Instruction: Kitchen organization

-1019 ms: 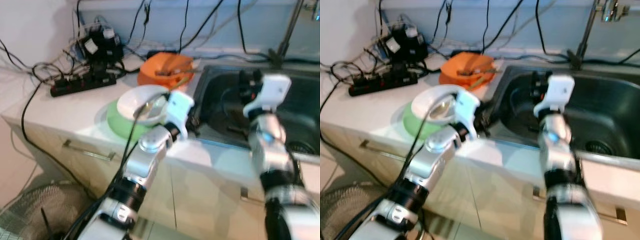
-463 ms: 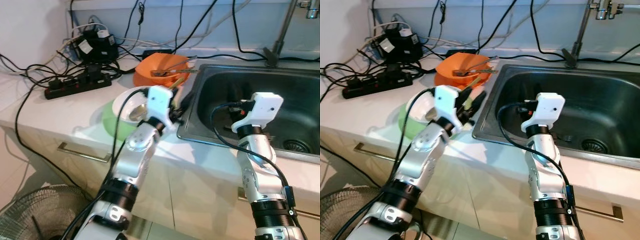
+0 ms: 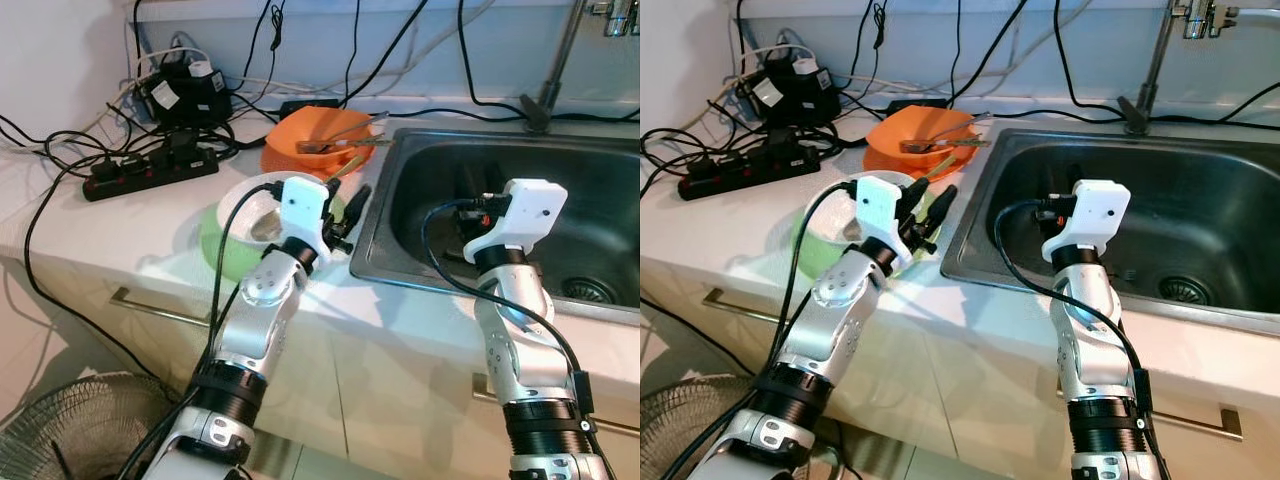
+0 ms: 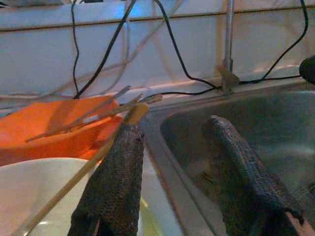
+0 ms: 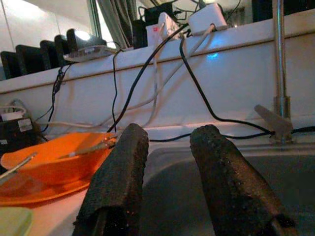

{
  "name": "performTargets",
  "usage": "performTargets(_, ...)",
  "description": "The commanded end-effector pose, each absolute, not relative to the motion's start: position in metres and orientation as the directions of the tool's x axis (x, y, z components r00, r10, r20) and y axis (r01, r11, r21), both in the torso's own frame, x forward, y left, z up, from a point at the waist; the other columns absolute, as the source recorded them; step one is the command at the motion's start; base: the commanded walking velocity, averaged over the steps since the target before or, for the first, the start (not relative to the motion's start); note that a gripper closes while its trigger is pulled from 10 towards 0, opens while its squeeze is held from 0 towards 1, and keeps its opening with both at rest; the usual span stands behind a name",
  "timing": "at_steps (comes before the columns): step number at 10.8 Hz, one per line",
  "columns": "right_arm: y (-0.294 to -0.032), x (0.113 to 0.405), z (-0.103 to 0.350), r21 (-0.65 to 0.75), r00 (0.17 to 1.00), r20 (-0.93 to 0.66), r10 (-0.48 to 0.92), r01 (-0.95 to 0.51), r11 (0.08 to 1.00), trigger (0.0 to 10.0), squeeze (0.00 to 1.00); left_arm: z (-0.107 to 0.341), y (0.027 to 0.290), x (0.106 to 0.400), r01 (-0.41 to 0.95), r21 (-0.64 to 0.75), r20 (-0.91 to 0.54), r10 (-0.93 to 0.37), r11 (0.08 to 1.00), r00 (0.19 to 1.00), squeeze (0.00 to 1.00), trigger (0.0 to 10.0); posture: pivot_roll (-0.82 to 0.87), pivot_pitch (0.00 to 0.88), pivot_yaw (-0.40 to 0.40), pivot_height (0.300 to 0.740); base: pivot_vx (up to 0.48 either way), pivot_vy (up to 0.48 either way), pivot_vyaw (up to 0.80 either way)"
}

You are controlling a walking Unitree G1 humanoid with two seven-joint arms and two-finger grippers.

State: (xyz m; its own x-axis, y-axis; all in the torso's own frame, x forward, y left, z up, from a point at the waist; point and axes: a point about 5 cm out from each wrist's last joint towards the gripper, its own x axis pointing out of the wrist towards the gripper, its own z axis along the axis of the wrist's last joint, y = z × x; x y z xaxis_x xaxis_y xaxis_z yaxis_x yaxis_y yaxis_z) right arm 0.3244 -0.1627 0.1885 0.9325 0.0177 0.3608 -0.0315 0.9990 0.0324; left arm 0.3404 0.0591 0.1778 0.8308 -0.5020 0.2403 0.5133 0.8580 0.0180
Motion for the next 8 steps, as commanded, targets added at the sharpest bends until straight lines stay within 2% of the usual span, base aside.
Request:
performTargets(1, -0.158, 0.325, 0.196, 0.03, 0.925, 0.379, 0.03, -0.045, 0.999, 10.0, 0.0, 0.175, 0.072, 0.342, 0.47, 0.02, 0.222, -0.462, 0.882, 0.858, 0.0, 10.0, 0.04, 0.0, 0.14, 0.74, 0.0, 0.0, 0.0)
performTargets(8, -0.163, 0.33, 0.2, 0.024, 0.925, 0.378, 0.029, -0.041, 0.999, 10.0, 0.0, 0.176, 0.118, 0.329, 0.345, 0.017, 0.209, -0.341, 0.938, 0.916, 0.0, 10.0, 0.06, 0.0, 0.123, 0.74, 0.0, 0.0, 0.0)
